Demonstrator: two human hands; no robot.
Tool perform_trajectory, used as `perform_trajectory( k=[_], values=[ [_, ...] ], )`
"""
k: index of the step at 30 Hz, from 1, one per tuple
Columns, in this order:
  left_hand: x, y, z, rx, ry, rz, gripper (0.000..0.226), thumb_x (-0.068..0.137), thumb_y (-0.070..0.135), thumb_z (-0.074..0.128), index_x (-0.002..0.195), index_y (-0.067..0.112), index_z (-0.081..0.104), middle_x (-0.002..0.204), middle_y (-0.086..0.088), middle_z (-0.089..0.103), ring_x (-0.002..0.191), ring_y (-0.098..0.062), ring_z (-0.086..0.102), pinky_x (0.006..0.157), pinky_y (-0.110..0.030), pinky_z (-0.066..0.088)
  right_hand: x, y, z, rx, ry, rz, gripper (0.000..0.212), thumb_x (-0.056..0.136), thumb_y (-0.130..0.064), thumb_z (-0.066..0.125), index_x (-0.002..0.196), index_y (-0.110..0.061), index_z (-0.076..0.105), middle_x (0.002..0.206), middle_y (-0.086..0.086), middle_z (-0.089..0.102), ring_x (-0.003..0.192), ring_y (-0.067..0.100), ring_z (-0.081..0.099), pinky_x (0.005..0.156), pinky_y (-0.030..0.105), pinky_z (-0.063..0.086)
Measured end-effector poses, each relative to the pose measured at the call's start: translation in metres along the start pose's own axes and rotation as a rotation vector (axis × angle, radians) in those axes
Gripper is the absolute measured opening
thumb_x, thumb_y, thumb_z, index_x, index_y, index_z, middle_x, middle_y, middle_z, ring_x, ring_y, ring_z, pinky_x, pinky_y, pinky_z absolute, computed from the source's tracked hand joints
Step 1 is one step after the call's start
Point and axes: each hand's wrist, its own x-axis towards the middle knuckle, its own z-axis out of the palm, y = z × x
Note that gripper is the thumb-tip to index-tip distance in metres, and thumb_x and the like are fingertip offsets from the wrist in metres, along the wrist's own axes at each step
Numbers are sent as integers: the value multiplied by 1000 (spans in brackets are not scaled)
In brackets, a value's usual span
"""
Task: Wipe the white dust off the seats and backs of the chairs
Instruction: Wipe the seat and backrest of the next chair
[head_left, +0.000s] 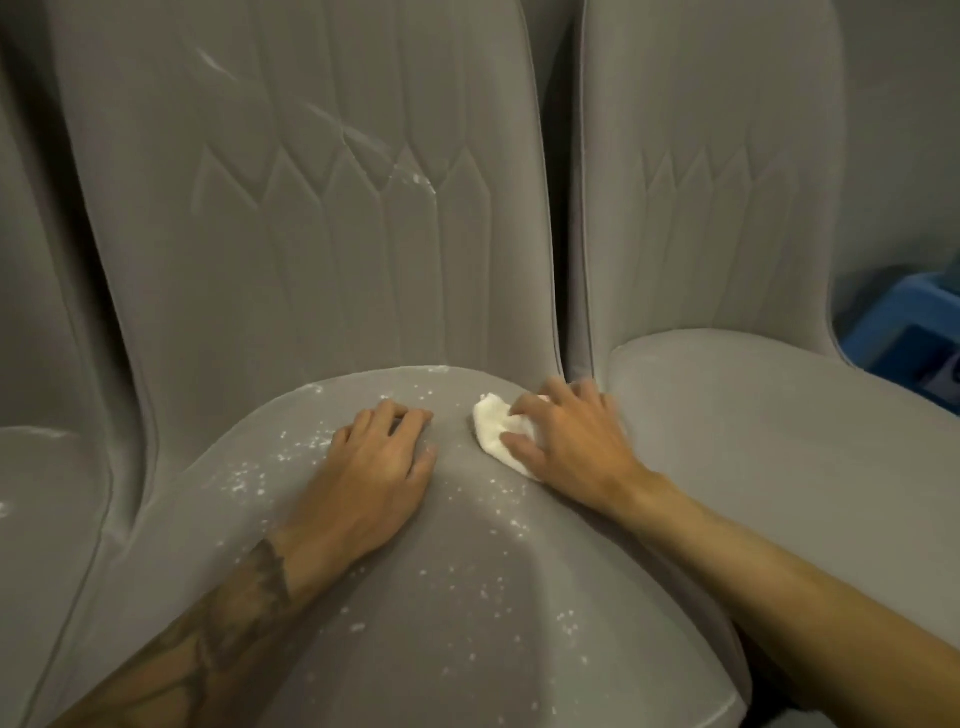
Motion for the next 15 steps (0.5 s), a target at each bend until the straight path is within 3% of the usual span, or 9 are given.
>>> perform_trajectory(
  k=[5,11,15],
  values=[
    [-23,-24,-8,23,35,12,43,108,39,35,142,22,54,133,2,54,117,-22,51,102,-37,39,35,-12,16,-206,-10,201,36,103,-37,35,125,-13,52,130,11,50,117,32,45,97,42,38],
    [-30,-52,-20,-8,60,-99,37,109,44,39,141,29,51,137,6,48,123,-16,43,104,-36,32,43,-64,39,-34,7,-91,37,103,-37,40,126,-10,51,125,16,50,107,35,46,91,44,36],
    [-43,-62,-36,3,31,-188,42,108,49,36,144,31,49,144,8,45,132,-15,40,114,-38,30,55,-28,25,-202,26,27,34,104,-31,35,124,-9,50,127,15,48,110,34,44,92,43,37]
  ],
)
